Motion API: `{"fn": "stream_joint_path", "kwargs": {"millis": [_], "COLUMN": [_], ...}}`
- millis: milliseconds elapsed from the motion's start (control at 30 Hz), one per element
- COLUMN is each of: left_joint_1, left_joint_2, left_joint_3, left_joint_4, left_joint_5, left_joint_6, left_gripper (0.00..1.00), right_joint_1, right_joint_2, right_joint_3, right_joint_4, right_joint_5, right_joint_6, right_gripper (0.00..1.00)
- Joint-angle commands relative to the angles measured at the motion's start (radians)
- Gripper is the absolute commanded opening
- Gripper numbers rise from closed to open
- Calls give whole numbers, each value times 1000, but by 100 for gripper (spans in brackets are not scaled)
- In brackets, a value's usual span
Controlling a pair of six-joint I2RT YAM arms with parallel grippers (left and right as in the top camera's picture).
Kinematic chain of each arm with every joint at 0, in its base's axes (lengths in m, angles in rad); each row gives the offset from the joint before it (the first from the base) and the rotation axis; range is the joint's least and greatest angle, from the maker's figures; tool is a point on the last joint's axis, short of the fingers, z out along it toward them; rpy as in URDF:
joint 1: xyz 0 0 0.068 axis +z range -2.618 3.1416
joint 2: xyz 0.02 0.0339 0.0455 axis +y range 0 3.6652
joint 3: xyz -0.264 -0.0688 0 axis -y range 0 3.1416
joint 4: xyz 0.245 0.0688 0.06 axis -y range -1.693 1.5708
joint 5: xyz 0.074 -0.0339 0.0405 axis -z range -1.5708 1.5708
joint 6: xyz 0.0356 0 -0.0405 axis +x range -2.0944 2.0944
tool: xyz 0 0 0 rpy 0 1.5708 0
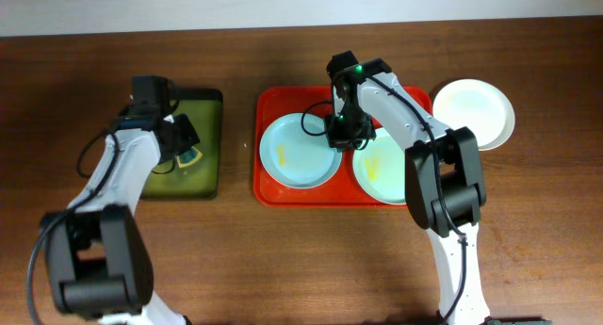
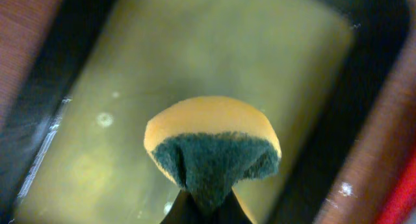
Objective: Clean dirty plates on tray and stack at the side
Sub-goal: 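Grasp the light blue plate rim with the right gripper, then scrub the light blue plate with the sponge in the left gripper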
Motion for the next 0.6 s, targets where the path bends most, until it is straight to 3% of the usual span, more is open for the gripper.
{"fn": "stream_joint_path", "kwargs": {"millis": [0,133,267,400,467,567], "left_joint_1": [-2,-2,-5,-9,-39,-159], "left_joint_2": [121,223,82,-136,-150,-143], "left_joint_3": [-14,-14,71,85,84,60], "left_joint_4": [77,112,9,-34,-59,-46], "left_joint_5": [7,7,12,203,310,330], "left_joint_6": [11,12,12,12,11,3], "left_gripper": [0,0,0,0,0,0], "right_joint_1": [11,11,8,9,9,9], "right_joint_2": [24,24,16,13,12,12], "right_joint_3": [-68,-80,-35,74,97,97], "right_joint_4": [4,19,6,-14,-23,-21], "right_joint_5": [35,35,61,135,163,163], "right_joint_6": [-13,-13,-14,-13,-9,-10], "right_gripper": [4,4,4,4,4,4]}}
